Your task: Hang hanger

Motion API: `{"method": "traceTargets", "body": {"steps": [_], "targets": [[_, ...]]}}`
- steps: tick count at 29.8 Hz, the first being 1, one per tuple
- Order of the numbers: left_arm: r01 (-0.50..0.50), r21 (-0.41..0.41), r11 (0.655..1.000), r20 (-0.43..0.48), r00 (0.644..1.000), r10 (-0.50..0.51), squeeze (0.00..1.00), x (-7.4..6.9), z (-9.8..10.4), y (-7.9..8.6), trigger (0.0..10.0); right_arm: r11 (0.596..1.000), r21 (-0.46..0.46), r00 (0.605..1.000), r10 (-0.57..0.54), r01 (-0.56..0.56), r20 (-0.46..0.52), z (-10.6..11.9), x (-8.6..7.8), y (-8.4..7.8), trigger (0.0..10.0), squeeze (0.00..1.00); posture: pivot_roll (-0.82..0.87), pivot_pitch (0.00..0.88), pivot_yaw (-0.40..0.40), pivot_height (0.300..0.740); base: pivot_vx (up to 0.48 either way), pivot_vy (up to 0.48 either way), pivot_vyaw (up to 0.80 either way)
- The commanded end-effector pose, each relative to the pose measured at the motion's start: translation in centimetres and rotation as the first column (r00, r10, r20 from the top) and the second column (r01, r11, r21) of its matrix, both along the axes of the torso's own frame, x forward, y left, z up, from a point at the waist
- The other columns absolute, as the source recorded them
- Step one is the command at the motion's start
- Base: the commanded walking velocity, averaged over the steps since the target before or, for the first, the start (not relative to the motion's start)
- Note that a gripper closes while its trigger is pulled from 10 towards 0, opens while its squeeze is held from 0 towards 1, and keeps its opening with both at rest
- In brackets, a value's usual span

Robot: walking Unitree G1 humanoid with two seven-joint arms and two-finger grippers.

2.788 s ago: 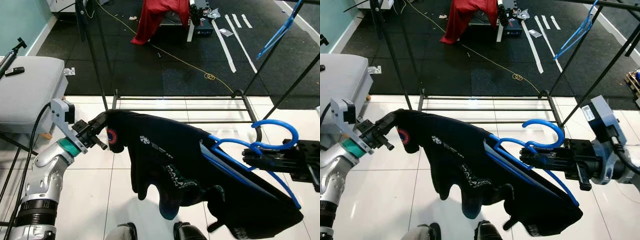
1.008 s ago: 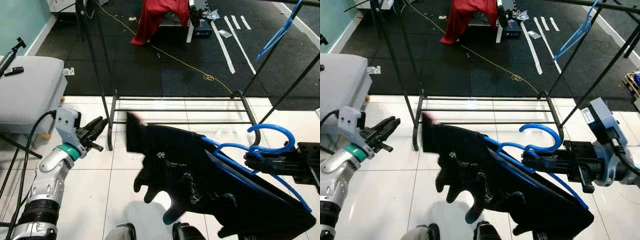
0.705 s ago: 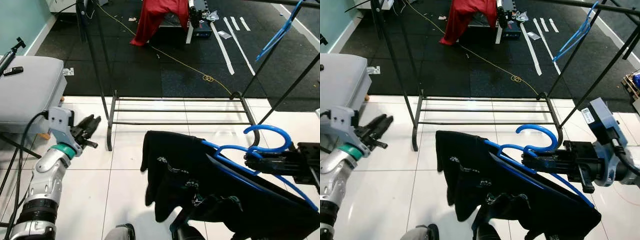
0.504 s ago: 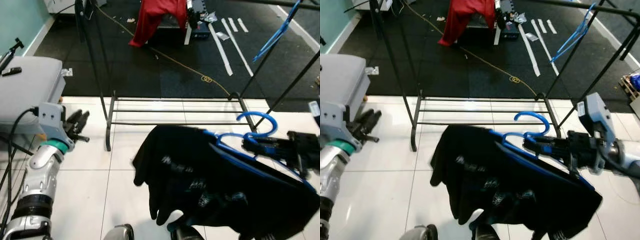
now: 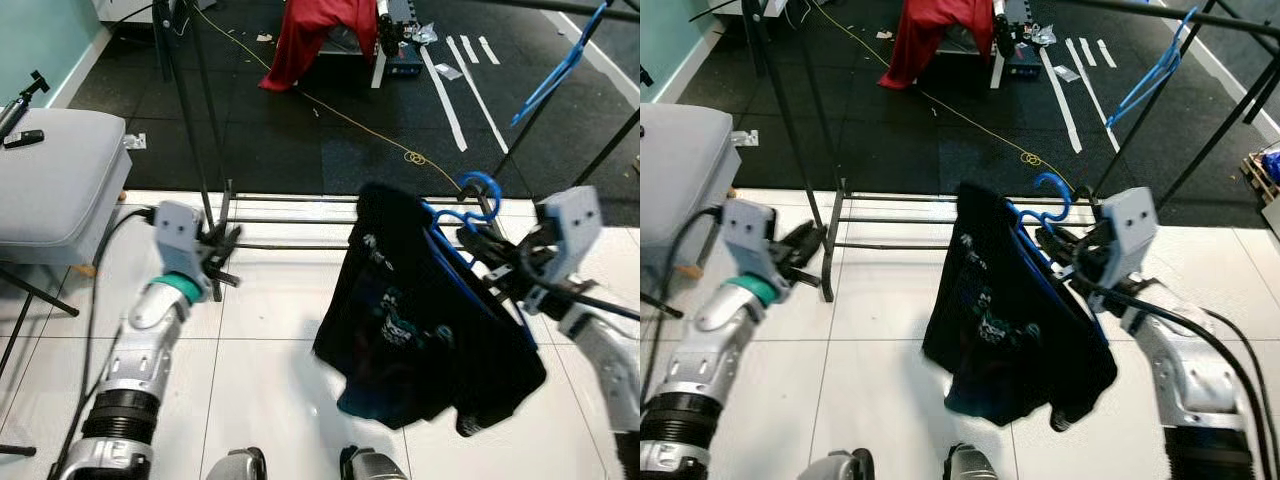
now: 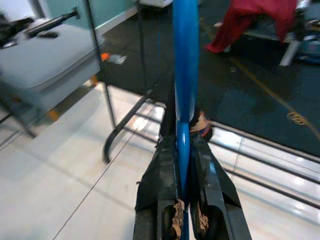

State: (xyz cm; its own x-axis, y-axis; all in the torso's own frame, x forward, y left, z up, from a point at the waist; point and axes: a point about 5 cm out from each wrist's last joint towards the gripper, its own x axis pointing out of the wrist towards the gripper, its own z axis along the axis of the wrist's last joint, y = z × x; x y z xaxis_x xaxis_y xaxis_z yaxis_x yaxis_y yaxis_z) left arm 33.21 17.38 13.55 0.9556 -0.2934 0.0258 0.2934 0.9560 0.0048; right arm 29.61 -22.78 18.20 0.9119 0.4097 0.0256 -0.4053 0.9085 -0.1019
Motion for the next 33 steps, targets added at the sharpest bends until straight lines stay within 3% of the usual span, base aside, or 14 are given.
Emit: {"method": "traceTargets", "body": {"steps": [1,5,6,9,12,16,19,33], "targets": [[-0.011,-0.006,1.000,-0.022,1.000,0.011,0.00,-0.1,-0.2,-0.2,10.0,0.999,-0.004,0.998,-0.052,0.052,0.043,0.4,0.2,-0.4,10.0,0.00,-0.09,0.090,0.035,0.740,0.000,0.000,0.00],[-0.059,-0.015,0.998,-0.031,0.998,0.059,0.00,0.3,0.1,-0.9,10.0,0.985,0.052,0.986,-0.164,0.162,0.040,-0.1,1.5,0.2,10.0,0.00,-0.08,0.089,0.037,0.740,0.000,0.000,0.00],[-0.086,-0.041,0.995,-0.043,0.996,0.084,0.00,0.6,0.5,-1.5,10.0,0.968,0.023,0.966,-0.249,0.248,0.062,0.1,2.3,0.6,10.0,0.00,-0.09,0.088,0.037,0.740,0.000,0.000,0.00],[-0.075,-0.038,0.996,-0.046,0.996,0.073,0.00,0.7,0.8,-2.1,10.0,0.954,-0.055,0.952,-0.287,0.294,0.104,0.5,2.8,1.1,10.0,0.00,-0.09,0.089,0.039,0.740,0.000,0.000,0.00],[-0.046,0.038,0.998,-0.062,0.997,0.048,0.00,0.7,0.7,-2.7,10.0,0.949,-0.072,0.946,-0.294,0.306,0.139,1.1,3.1,1.5,10.0,0.00,-0.09,0.092,0.039,0.740,0.000,0.000,0.00],[-0.043,0.028,0.999,-0.058,0.997,0.045,0.00,0.7,0.9,-2.8,10.0,0.946,-0.041,0.939,-0.315,0.323,0.138,1.2,3.2,1.5,10.0,0.00,-0.10,0.092,0.040,0.740,0.000,0.000,0.00],[-0.058,0.018,0.998,-0.051,0.997,0.059,0.00,0.7,1.4,-2.9,10.0,0.945,0.032,0.929,-0.326,0.326,0.175,1.9,3.3,1.7,10.0,0.00,-0.09,0.093,0.041,0.740,0.000,0.000,0.00],[-0.066,0.009,0.998,0.012,0.998,0.066,0.00,0.9,3.3,-3.3,10.0,0.949,0.111,0.922,-0.314,0.296,0.226,4.1,3.8,2.7,10.0,0.00,-0.09,0.093,0.038,0.740,0.017,0.000,0.00]]}}
